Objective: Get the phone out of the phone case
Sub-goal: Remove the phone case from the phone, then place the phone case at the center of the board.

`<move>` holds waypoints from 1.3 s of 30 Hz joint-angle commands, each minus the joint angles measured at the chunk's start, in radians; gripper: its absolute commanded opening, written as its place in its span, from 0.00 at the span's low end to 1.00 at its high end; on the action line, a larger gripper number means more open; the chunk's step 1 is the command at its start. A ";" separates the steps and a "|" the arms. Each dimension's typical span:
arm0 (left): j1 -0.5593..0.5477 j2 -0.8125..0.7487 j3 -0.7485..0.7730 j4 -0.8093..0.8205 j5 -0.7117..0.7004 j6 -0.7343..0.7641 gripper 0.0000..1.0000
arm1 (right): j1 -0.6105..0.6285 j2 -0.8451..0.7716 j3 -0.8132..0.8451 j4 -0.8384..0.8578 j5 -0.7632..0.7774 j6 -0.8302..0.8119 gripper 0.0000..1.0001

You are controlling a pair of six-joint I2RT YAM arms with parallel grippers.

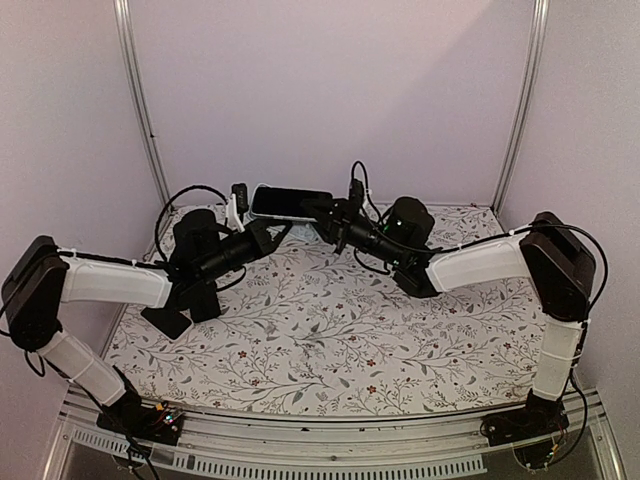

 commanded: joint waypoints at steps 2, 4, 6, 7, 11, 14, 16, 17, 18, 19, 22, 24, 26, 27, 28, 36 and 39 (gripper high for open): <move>-0.001 -0.046 -0.017 -0.017 -0.020 0.019 0.00 | -0.010 -0.105 -0.038 -0.019 0.014 -0.057 0.11; 0.002 -0.051 -0.023 -0.034 -0.024 0.018 0.00 | -0.021 -0.124 -0.060 -0.033 0.013 -0.069 0.11; 0.005 -0.053 -0.023 -0.059 -0.028 0.016 0.00 | -0.033 -0.143 -0.088 -0.051 0.012 -0.078 0.11; 0.006 -0.054 -0.022 -0.077 -0.032 0.016 0.00 | -0.036 -0.157 -0.103 -0.058 0.014 -0.086 0.11; 0.021 -0.046 -0.014 -0.140 -0.034 0.000 0.00 | -0.056 -0.194 -0.154 -0.064 0.005 -0.105 0.11; 0.036 -0.035 0.001 -0.192 -0.017 -0.009 0.00 | -0.077 -0.221 -0.208 -0.060 -0.005 -0.111 0.11; 0.048 -0.027 0.016 -0.229 0.004 -0.014 0.00 | -0.095 -0.242 -0.256 -0.058 -0.007 -0.116 0.11; 0.054 -0.024 0.023 -0.247 0.020 -0.016 0.00 | -0.108 -0.261 -0.280 -0.058 -0.008 -0.119 0.11; 0.063 -0.018 0.032 -0.265 0.038 -0.019 0.00 | -0.118 -0.272 -0.303 -0.058 -0.012 -0.125 0.11; 0.072 -0.013 0.039 -0.281 0.058 -0.025 0.00 | -0.130 -0.286 -0.324 -0.058 -0.020 -0.132 0.11; 0.109 0.005 0.049 -0.298 0.134 -0.047 0.00 | -0.170 -0.329 -0.409 -0.046 -0.031 -0.136 0.11; 0.134 0.015 0.062 -0.324 0.167 -0.051 0.00 | -0.196 -0.362 -0.463 -0.044 -0.038 -0.141 0.11; 0.162 0.035 0.088 -0.353 0.208 -0.046 0.00 | -0.223 -0.390 -0.511 -0.045 -0.040 -0.148 0.11; 0.176 0.050 0.101 -0.367 0.234 -0.049 0.00 | -0.235 -0.401 -0.531 -0.047 -0.048 -0.155 0.11; 0.193 0.067 0.112 -0.366 0.276 -0.055 0.00 | -0.249 -0.415 -0.552 -0.047 -0.055 -0.157 0.11; 0.324 0.258 0.190 -0.300 0.470 -0.146 0.00 | -0.338 -0.490 -0.678 -0.048 -0.104 -0.175 0.11; 0.351 0.335 0.245 -0.304 0.504 -0.167 0.00 | -0.367 -0.503 -0.705 -0.053 -0.128 -0.184 0.11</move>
